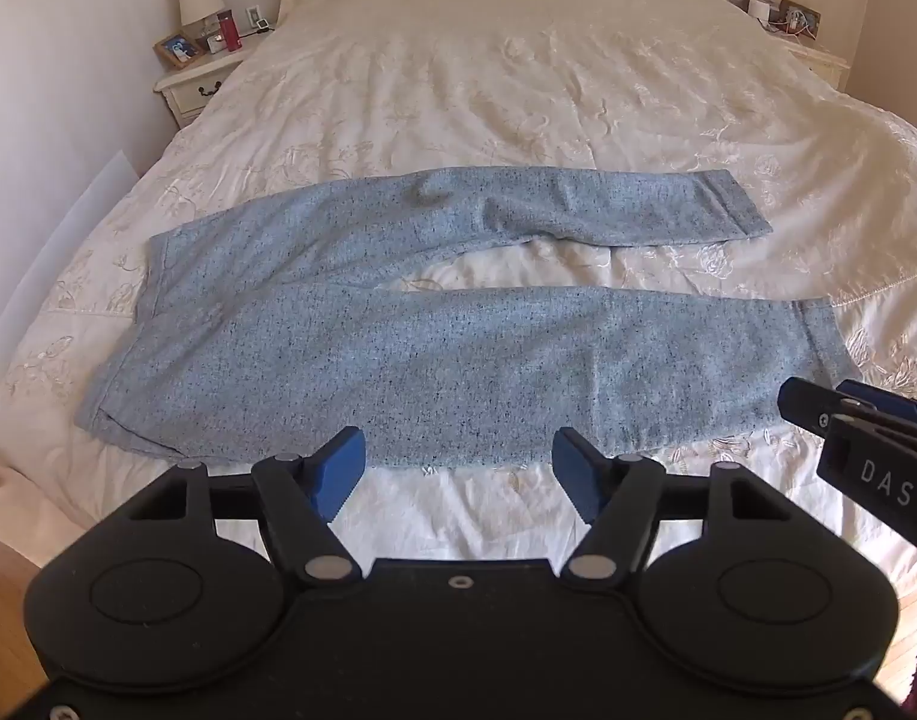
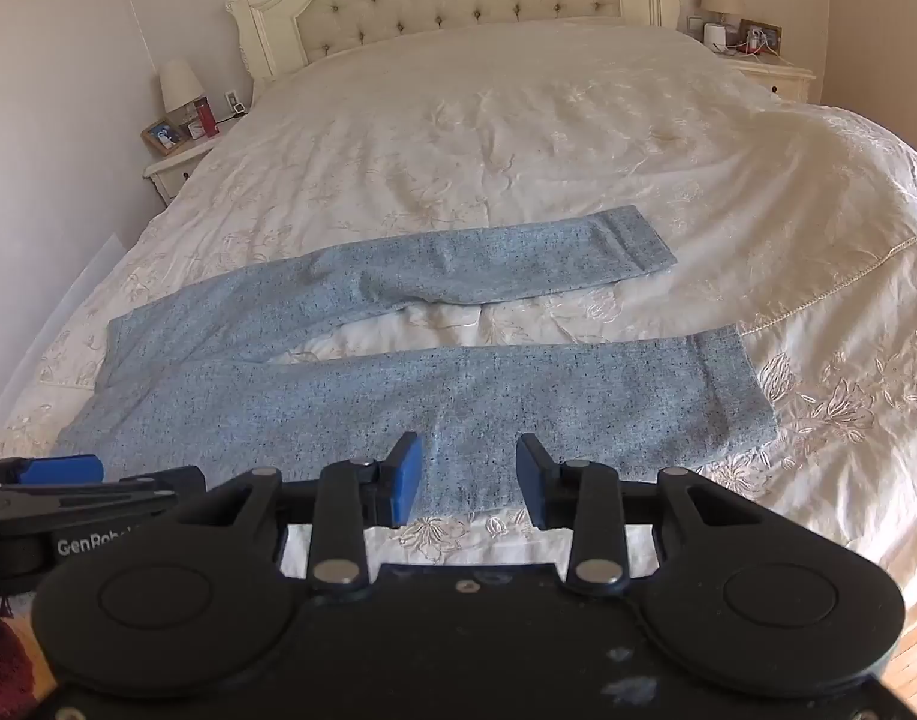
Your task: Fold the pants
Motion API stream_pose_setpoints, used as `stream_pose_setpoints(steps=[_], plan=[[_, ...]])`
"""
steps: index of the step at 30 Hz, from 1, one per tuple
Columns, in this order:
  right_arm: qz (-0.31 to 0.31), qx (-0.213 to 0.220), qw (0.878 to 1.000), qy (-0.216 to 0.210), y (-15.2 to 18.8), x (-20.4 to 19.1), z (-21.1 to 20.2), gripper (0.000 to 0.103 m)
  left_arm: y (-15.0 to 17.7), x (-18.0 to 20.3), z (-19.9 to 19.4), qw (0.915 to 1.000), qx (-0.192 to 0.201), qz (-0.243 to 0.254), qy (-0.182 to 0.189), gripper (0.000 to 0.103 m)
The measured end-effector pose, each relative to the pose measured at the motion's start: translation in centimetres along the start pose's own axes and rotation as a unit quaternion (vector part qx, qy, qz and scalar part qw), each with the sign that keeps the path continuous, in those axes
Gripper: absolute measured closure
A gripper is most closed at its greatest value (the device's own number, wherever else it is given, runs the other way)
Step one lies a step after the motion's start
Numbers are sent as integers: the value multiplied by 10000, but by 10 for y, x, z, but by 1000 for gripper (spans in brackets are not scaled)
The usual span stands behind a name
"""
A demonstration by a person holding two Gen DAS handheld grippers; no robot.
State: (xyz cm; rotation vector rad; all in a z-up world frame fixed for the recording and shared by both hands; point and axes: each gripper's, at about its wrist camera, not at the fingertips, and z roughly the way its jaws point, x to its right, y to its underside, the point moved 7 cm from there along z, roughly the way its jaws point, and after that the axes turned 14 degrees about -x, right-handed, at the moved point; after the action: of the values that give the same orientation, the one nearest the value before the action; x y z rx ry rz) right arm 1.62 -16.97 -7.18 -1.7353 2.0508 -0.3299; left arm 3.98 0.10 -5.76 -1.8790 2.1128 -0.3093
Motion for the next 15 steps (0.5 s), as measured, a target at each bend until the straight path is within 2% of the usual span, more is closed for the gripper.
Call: stream_pose_setpoints(steps=[4,15], plan=[[-21,27,10000,81,-1,1,0,65,5,-2,1,9999,-10,25,-100,33],[3,-24,10000,30,2,-10,-5,65,5,2,-1,9999,-121,64,-37,33]])
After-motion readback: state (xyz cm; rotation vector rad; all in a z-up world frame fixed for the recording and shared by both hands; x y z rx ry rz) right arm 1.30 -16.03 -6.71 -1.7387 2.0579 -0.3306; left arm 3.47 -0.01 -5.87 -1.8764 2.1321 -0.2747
